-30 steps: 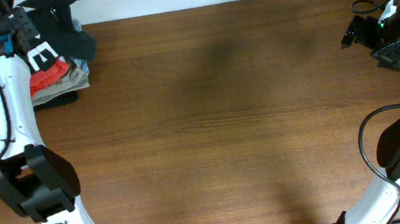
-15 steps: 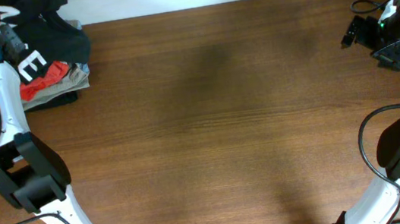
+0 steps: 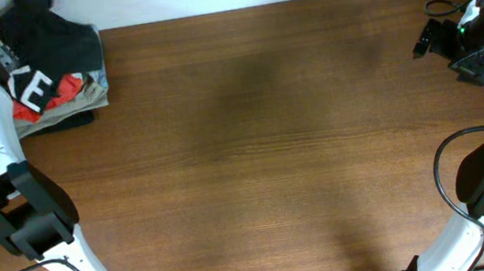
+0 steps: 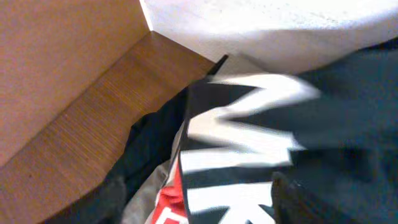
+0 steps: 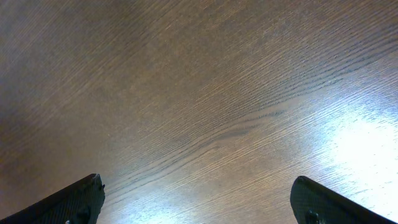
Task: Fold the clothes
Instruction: 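Lower the shirt onto the stack and adjust it with the left gripper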
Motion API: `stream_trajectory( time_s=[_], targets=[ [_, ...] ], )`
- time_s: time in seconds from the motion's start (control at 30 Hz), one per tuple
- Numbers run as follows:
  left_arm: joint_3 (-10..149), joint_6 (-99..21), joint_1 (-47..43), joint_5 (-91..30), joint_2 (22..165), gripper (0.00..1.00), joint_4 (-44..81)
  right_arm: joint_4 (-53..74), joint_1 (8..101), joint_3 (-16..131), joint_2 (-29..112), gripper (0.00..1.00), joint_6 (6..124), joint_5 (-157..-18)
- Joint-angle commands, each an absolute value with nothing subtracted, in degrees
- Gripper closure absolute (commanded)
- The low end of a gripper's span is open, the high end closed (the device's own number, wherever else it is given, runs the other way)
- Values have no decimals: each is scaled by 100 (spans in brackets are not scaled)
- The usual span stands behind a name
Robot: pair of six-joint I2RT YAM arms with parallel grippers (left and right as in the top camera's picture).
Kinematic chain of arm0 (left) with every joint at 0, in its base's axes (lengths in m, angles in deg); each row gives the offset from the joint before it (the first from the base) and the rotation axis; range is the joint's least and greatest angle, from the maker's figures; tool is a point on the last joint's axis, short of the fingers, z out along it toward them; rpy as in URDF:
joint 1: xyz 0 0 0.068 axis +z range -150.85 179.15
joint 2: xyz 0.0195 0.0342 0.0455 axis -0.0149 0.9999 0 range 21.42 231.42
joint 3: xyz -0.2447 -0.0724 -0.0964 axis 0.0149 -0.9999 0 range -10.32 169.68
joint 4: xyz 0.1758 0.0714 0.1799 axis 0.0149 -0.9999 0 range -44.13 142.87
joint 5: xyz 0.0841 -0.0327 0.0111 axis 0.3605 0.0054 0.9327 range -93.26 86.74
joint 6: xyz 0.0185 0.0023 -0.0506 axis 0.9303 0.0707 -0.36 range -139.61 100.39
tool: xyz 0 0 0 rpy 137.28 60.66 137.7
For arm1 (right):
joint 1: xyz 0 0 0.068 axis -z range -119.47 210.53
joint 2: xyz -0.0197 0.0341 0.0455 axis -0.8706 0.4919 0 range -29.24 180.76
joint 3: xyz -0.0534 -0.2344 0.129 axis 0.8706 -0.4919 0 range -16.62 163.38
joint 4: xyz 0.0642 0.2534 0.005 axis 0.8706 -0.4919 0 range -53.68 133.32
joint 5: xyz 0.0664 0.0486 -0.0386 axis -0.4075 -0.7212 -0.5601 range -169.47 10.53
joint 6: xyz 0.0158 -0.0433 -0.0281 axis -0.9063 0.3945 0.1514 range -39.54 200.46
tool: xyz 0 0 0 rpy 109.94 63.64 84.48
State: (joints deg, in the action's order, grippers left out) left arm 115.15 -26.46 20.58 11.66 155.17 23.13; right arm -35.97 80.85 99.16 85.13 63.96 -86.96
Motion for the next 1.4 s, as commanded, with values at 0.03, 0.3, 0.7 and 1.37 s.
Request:
stream_trajectory(
  time_s=[0.03, 0.3, 0.7, 1.37],
  targets=[
    [11649, -2382, 2113, 1264, 15609, 21, 2256, -3597, 8080, 10004, 8438, 1, 6368, -8628],
    [11657, -2389, 1769, 1170, 15558, 76, 3539, -3597, 8083, 10004, 8438, 1, 6368, -8628],
    [11657, -2275, 1730, -605, 17344, 63, 4606, -3597, 8083, 10004, 8438, 1, 6368, -8628],
    [11985, -1825, 1997, 453, 16949, 70, 3524, -3597, 8080, 10004, 8438, 1, 6368, -8628]
  ],
)
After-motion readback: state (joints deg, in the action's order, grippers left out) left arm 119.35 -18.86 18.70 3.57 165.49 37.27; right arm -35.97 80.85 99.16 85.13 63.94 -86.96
